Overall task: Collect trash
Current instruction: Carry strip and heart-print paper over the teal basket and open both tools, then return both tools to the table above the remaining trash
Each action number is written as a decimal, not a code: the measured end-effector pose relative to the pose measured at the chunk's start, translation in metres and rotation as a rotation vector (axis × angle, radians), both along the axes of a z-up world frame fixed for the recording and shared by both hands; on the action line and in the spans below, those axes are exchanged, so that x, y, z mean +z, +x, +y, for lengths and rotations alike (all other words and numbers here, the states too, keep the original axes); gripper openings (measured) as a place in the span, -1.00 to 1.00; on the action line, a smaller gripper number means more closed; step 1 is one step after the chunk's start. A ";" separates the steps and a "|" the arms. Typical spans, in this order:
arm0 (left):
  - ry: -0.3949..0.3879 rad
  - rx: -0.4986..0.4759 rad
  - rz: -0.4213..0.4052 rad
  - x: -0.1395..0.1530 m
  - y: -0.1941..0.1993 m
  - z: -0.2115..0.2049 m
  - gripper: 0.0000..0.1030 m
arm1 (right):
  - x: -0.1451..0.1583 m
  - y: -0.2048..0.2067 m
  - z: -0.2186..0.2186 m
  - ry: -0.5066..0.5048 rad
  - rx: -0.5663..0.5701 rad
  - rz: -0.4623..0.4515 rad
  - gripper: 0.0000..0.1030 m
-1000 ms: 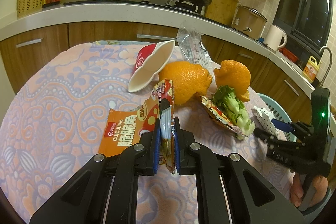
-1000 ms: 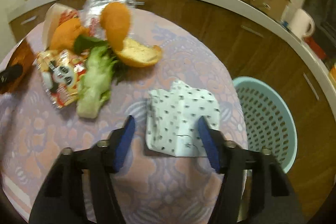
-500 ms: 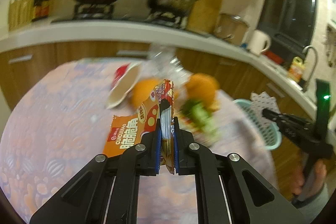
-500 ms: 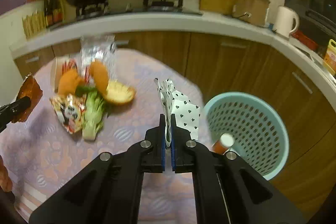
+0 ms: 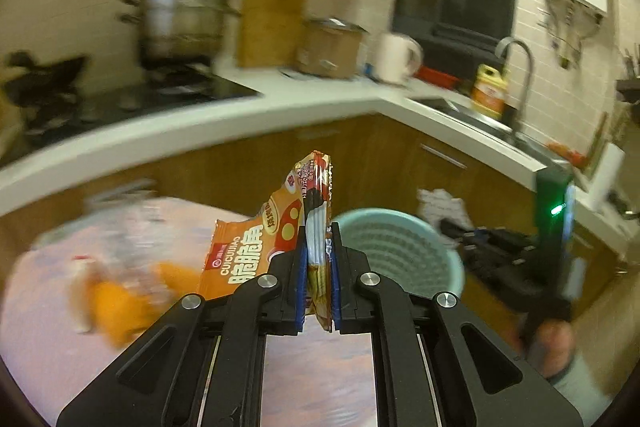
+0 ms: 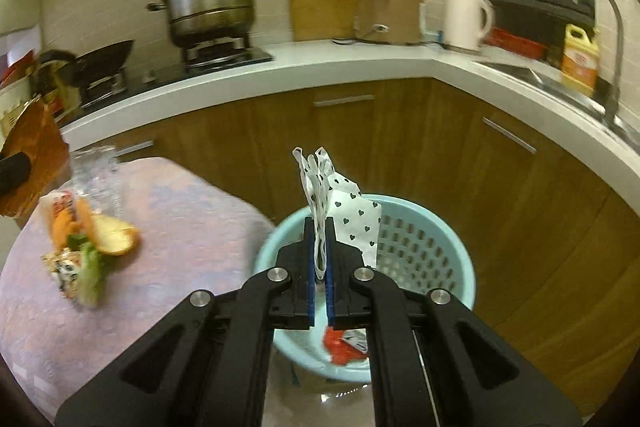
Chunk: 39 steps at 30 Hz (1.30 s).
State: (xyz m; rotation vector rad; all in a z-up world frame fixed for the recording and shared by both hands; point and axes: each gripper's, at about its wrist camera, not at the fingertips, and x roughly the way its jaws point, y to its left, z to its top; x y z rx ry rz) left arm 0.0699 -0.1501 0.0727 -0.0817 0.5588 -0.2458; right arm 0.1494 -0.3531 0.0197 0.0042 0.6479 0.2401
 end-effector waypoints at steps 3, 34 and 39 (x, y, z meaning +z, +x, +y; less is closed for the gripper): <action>-0.032 -0.077 0.055 -0.008 0.029 -0.029 -0.85 | -0.015 0.015 -0.018 0.038 -0.034 0.051 -0.95; -0.057 -0.101 0.206 -0.082 0.094 -0.058 0.02 | -0.070 0.055 -0.048 0.124 -0.088 0.301 -0.46; -0.059 -0.037 0.124 -0.060 0.049 -0.026 0.15 | -0.039 0.035 -0.020 0.133 -0.033 0.223 -0.03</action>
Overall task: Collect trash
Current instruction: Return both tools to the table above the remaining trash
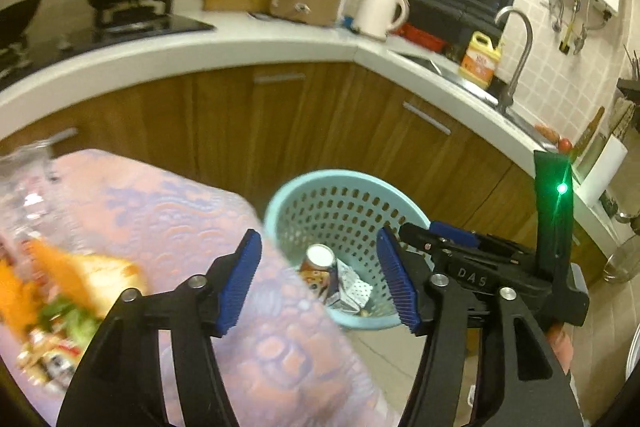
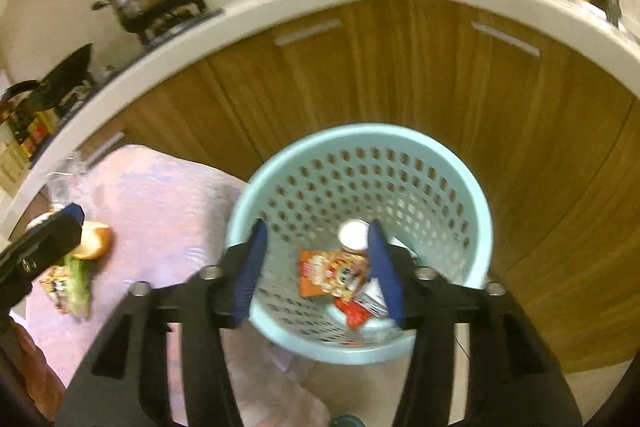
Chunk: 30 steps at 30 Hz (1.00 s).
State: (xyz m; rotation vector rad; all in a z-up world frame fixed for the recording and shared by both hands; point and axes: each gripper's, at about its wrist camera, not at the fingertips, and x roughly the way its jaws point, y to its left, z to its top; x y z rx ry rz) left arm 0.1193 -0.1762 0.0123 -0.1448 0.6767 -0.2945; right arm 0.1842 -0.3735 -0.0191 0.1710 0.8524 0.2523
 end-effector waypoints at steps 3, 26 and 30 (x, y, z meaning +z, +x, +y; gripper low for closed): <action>-0.002 0.055 -0.039 0.010 -0.024 0.023 0.19 | 0.013 -0.014 0.024 0.007 0.052 -0.037 -0.03; 0.026 0.441 0.040 -0.043 -0.114 0.187 0.30 | -0.013 -0.098 0.231 -0.087 0.469 -0.129 -0.03; -0.011 0.403 0.063 -0.051 -0.104 0.181 0.27 | -0.015 -0.097 0.230 -0.088 0.465 -0.124 -0.03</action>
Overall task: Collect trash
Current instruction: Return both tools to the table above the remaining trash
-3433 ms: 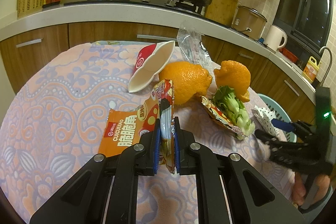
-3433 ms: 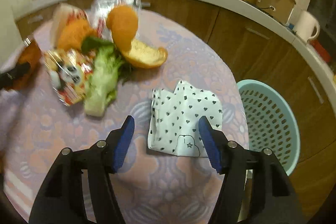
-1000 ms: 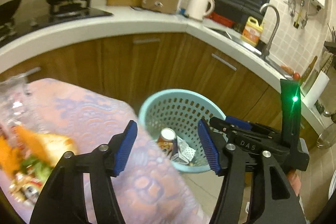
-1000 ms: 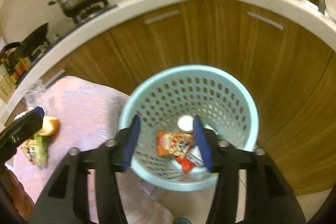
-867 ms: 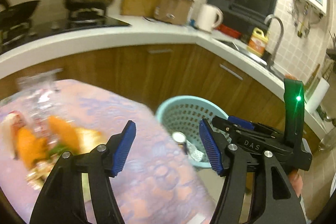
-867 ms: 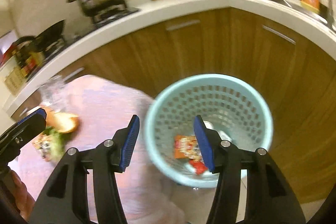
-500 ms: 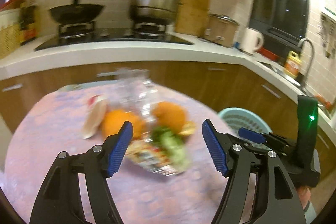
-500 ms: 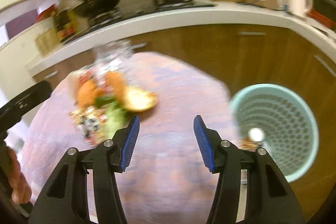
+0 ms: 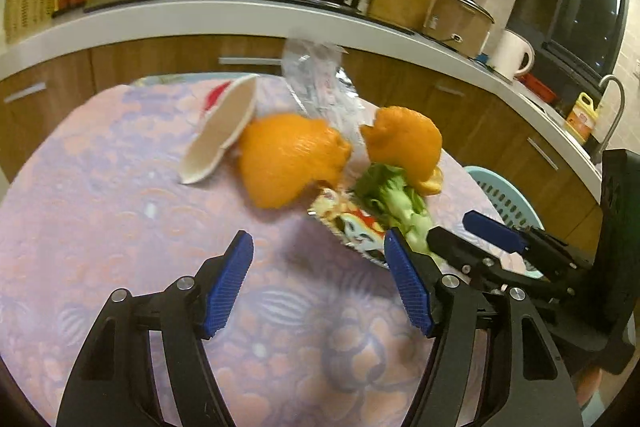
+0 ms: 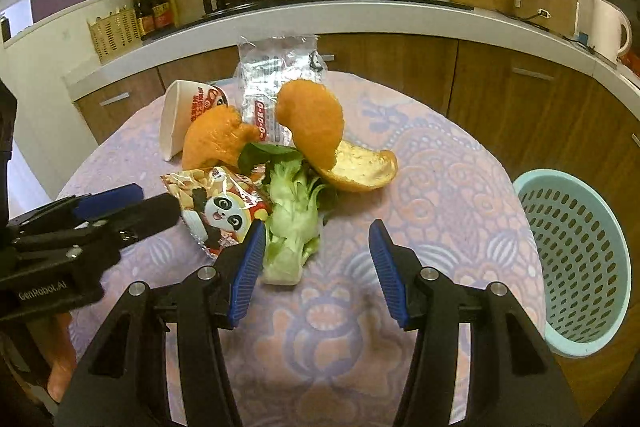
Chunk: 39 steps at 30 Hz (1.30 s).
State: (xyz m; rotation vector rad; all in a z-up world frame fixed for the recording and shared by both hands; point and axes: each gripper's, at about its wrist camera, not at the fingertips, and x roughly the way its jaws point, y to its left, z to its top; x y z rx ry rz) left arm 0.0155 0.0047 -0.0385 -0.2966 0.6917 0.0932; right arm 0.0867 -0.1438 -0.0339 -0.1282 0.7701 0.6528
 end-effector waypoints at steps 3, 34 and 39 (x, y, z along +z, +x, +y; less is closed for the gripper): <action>-0.011 -0.006 0.026 -0.008 0.011 -0.003 0.12 | -0.001 0.001 0.000 -0.007 -0.009 0.002 -0.03; -0.136 0.028 0.090 -0.013 -0.048 0.022 -0.90 | -0.012 -0.002 0.029 -0.070 0.058 0.093 -0.03; -0.012 0.108 0.081 -0.008 -0.066 0.038 -0.63 | -0.019 0.018 0.032 -0.021 0.032 0.185 -0.03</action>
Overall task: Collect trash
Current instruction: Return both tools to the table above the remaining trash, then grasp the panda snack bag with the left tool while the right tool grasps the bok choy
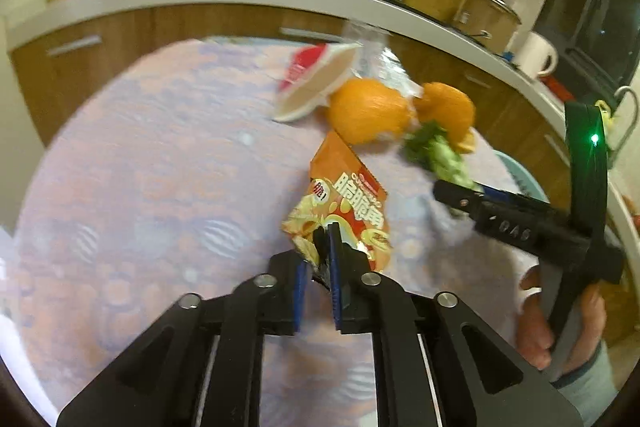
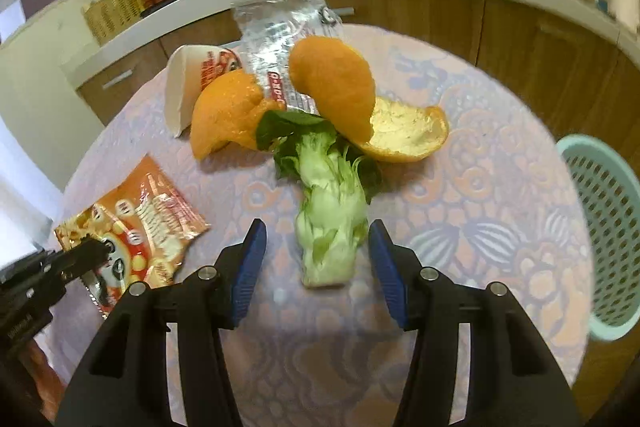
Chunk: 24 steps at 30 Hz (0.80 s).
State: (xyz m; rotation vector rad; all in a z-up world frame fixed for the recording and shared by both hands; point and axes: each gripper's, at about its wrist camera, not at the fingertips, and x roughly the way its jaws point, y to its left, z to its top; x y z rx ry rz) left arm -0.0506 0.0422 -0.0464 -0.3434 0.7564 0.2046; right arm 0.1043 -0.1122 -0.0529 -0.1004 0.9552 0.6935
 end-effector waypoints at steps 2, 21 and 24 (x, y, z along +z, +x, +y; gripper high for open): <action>0.015 0.012 0.000 -0.001 0.003 0.005 -0.14 | -0.001 0.003 0.003 -0.009 -0.004 -0.009 -0.03; 0.041 0.037 0.010 -0.005 0.012 -0.007 -0.98 | 0.010 -0.025 -0.009 -0.035 -0.012 -0.112 -0.49; 0.053 0.009 -0.042 0.013 0.006 -0.016 -0.99 | 0.015 -0.034 -0.025 -0.002 -0.012 -0.105 -0.49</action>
